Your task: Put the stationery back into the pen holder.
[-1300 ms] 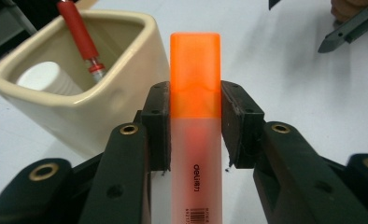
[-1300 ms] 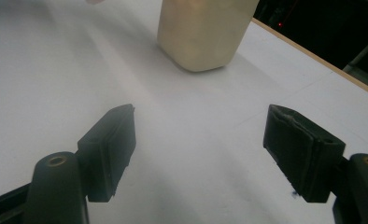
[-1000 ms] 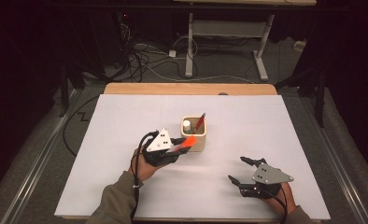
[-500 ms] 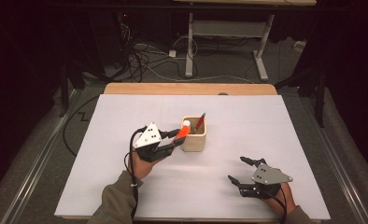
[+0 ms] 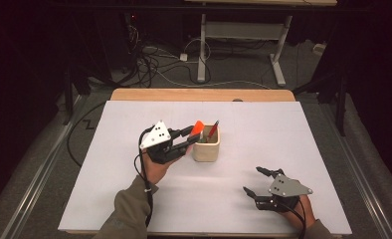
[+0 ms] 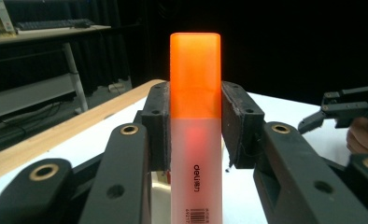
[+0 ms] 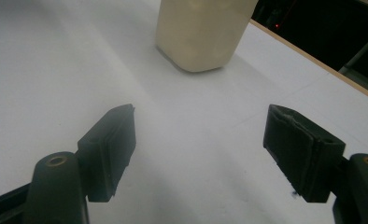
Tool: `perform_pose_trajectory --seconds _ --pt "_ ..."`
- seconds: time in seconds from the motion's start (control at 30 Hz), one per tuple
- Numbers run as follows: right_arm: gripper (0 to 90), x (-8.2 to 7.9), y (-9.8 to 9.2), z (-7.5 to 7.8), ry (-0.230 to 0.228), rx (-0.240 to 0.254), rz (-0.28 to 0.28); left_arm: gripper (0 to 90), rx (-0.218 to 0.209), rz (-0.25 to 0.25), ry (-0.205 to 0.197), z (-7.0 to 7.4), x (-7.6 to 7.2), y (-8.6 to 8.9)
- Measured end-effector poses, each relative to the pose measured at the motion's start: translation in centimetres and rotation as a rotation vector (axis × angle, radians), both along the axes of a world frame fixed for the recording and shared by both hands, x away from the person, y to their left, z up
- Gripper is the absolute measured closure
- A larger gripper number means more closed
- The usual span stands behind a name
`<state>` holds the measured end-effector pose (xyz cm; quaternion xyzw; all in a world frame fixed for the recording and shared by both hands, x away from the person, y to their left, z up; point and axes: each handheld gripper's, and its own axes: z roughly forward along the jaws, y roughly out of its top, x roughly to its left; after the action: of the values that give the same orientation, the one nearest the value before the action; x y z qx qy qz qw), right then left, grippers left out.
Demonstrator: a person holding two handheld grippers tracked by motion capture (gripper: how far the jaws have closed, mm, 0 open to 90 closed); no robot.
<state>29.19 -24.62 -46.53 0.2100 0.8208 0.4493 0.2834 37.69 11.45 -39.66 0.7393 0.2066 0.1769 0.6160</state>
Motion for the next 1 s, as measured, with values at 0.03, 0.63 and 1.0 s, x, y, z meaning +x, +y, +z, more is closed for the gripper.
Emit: perform_pose_trajectory --seconds 0.03,0.63,1.0 --pt "26.0 0.0 0.0 0.0 -0.001 0.000 -0.001 65.0 -0.003 -0.007 0.000 0.1 0.1 -0.1" --pt "26.6 -0.1 -0.2 0.1 -0.013 0.012 0.002 65.0 -0.008 -0.010 -0.027 1.3 2.4 -2.2" --pt "26.6 0.0 -0.2 0.1 -0.009 0.007 0.009 65.0 0.003 -0.006 -0.019 1.5 4.0 -4.3"
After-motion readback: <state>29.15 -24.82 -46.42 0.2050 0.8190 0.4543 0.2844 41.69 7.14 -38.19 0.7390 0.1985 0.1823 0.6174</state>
